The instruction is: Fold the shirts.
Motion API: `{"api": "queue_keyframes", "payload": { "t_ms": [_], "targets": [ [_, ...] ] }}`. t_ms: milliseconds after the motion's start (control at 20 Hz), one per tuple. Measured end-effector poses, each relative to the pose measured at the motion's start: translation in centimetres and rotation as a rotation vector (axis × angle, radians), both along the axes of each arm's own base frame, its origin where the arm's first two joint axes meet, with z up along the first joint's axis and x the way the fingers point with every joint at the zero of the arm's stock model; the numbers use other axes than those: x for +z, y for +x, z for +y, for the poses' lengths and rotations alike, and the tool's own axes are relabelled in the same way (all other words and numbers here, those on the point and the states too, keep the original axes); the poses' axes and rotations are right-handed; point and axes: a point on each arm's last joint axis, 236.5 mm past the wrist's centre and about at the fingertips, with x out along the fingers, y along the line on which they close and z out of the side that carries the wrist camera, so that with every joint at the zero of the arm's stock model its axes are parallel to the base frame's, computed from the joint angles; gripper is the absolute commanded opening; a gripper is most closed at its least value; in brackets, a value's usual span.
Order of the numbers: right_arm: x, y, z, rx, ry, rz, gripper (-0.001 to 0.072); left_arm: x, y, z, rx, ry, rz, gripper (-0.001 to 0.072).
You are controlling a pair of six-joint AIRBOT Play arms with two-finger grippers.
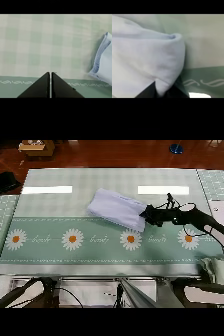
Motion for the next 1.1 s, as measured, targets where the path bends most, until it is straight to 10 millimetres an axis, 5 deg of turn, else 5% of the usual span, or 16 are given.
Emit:
{"api": "queue_keyframes", "payload": {
  "t_ms": [150,350,450,650,850,1100],
  "targets": [
    [0.9,-0.2,1.2,0.079,0.027,-0.026,0.0023,0.1,0.1,0.1,0.003,0.002,-0.006,0.0065],
    [8.8,2.2,0.1,0.182,0.042,-0.207,0.0023,0.1,0.2,0.1,0.004,0.003,-0.009,0.006],
    [14.3,3.6,-3.0,0.179,-0.021,-0.313,0.0022,0.1,0.2,0.1,0.005,0.002,-0.009,0.0061],
    [24.5,3.7,-13.9,0.025,-0.262,-0.44,0.0022,-0.3,0.3,0.2,0.005,-0.001,0.0,0.006],
    [28.2,-2.8,-25.1,-0.136,-0.498,-0.317,0.0022,-0.7,0.4,0.2,0.004,-0.005,0.01,0.0056],
    [27.1,-14.0,-33.8,-0.306,-0.667,0.027,0.0022,-0.7,0.5,0.2,0.001,-0.001,0.009,0.0048]
  ]
}}
